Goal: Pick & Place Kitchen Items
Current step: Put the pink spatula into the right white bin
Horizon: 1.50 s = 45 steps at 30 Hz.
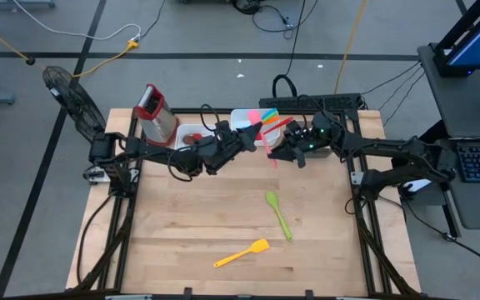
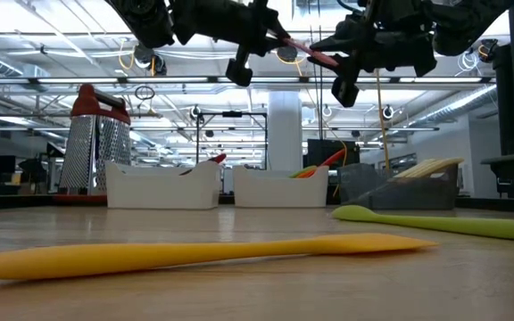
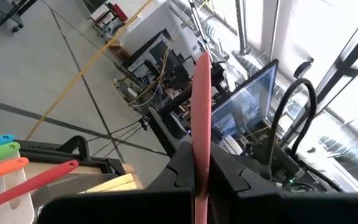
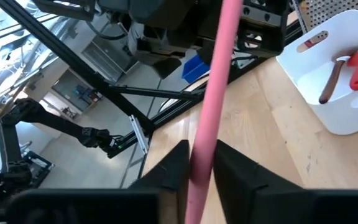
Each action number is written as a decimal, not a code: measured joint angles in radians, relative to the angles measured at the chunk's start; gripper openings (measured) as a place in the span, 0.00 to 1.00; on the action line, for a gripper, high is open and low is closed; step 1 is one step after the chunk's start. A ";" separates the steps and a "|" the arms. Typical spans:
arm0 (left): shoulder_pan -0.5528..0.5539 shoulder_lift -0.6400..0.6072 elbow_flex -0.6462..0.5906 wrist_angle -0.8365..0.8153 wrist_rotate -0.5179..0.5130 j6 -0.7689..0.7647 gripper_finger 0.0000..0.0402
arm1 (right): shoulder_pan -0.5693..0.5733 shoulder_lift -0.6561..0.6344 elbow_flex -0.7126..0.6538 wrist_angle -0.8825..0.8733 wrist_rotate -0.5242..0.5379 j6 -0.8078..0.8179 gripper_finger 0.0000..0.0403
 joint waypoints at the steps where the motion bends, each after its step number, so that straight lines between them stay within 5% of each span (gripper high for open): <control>1: 0.000 0.000 0.000 0.000 0.001 0.000 0.02 | 0.000 0.000 0.000 -0.001 0.000 0.000 0.13; 4: 0.000 0.000 0.000 0.000 0.005 0.002 0.02 | -0.001 0.001 0.000 -0.005 0.000 -0.006 0.06; 13: 0.000 0.000 0.000 -0.006 0.035 0.030 0.04 | -0.001 0.003 0.000 -0.029 -0.006 -0.007 0.06; 31: -0.001 -0.004 -0.001 -0.120 0.040 0.048 0.45 | -0.119 -0.002 0.001 -0.212 -0.066 -0.072 0.06; 45: -0.001 -0.007 -0.001 -0.305 0.067 0.048 0.48 | -0.164 0.000 0.099 -0.436 -0.050 -0.203 0.06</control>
